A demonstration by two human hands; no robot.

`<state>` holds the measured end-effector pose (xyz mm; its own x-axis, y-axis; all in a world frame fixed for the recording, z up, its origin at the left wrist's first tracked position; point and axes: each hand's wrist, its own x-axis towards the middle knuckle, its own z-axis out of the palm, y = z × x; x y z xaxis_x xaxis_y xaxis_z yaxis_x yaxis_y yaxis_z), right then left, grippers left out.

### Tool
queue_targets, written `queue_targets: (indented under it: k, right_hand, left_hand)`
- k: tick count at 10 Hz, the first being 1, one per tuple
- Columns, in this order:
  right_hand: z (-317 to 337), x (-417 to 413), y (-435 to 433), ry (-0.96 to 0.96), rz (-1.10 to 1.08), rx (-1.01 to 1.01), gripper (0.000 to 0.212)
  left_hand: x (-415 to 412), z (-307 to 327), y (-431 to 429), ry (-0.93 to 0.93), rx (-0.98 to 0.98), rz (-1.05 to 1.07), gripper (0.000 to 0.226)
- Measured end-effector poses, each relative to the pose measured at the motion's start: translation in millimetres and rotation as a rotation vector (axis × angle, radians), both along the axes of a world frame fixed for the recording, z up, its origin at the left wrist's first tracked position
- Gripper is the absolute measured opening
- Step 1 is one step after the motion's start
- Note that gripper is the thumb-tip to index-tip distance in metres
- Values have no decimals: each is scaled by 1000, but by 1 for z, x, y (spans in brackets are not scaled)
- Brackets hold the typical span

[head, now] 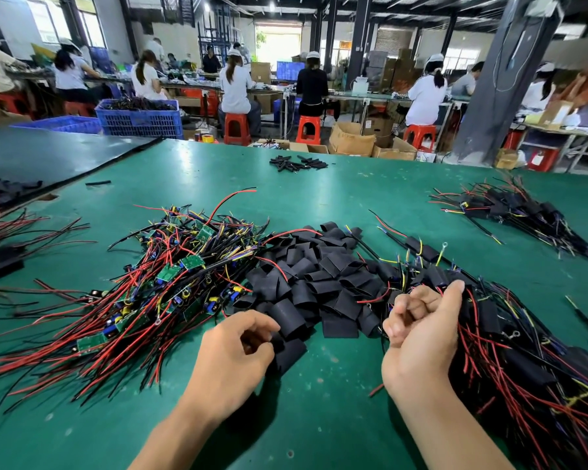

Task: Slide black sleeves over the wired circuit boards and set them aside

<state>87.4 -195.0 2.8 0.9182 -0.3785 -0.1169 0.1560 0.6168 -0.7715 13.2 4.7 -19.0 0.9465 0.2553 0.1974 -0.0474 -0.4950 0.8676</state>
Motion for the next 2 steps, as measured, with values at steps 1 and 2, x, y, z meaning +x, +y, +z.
queue_targets:
  k: [1, 2]
  right_hand:
    - [-9, 4, 2, -54, 12, -83, 49]
    - [-21, 1, 12, -97, 66, -456, 36]
  left_hand:
    - [1, -1, 1, 0, 26, -13, 38]
    - [0, -2, -2, 23, 20, -20, 42]
